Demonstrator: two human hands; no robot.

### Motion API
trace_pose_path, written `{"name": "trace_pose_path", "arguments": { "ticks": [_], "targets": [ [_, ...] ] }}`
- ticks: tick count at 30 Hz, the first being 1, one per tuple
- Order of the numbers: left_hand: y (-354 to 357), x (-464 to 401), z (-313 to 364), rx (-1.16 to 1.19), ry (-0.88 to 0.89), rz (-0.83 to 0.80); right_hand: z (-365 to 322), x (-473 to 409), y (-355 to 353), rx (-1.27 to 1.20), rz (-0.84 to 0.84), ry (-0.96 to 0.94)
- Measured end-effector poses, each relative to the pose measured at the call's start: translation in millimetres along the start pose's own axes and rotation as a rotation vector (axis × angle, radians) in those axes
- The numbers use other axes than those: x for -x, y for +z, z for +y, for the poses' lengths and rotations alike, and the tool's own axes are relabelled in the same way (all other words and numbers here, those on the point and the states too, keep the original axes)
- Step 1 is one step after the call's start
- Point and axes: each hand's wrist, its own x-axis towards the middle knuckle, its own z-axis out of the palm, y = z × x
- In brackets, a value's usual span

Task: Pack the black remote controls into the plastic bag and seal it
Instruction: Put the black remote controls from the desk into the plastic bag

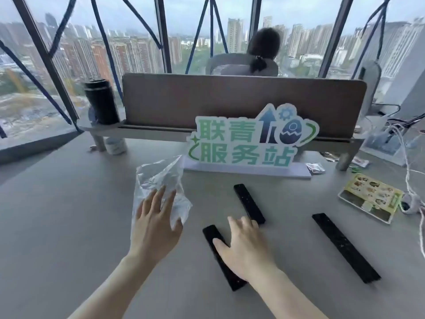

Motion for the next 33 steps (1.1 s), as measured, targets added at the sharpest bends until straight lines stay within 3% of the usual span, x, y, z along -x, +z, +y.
{"name": "trace_pose_path", "arguments": {
  "ticks": [4, 11, 16, 22, 25, 29, 33],
  "targets": [
    [5.8, 15.2, -23.7, -0.091, -0.068, 0.028, 4.5, 20.7, 21.5, 0.053, -0.038, 0.125],
    [-17.1, 27.3, -37.4, -0.092, -0.054, -0.037, 0.7, 55.6, 23.6, 0.006, -0.084, 0.145],
    [-29.1, 29.8, -3.0, 0.085, 0.076, -0.032, 10.8, 79.5, -8.8, -0.709, -0.126, 0.108],
    [-47.7, 27.6, 49.1, 0.200, 0.106, -0.081, -5.6, 61.4, -21.3, -0.657, -0.335, 0.125],
    [-52.4, 27.2, 62.3, 0.209, 0.082, -0.107, -22.6, 40.9, -5.7, -0.864, -0.358, 0.103],
    [-44.7, 26.0, 58.5, 0.351, 0.003, -0.101, -14.8, 37.0, 2.4, -1.007, -0.189, 0.124],
    [-31.9, 24.9, 52.7, 0.364, 0.004, -0.081, 31.8, 27.0, -0.1, -0.880, 0.139, 0.291]
  ]
}}
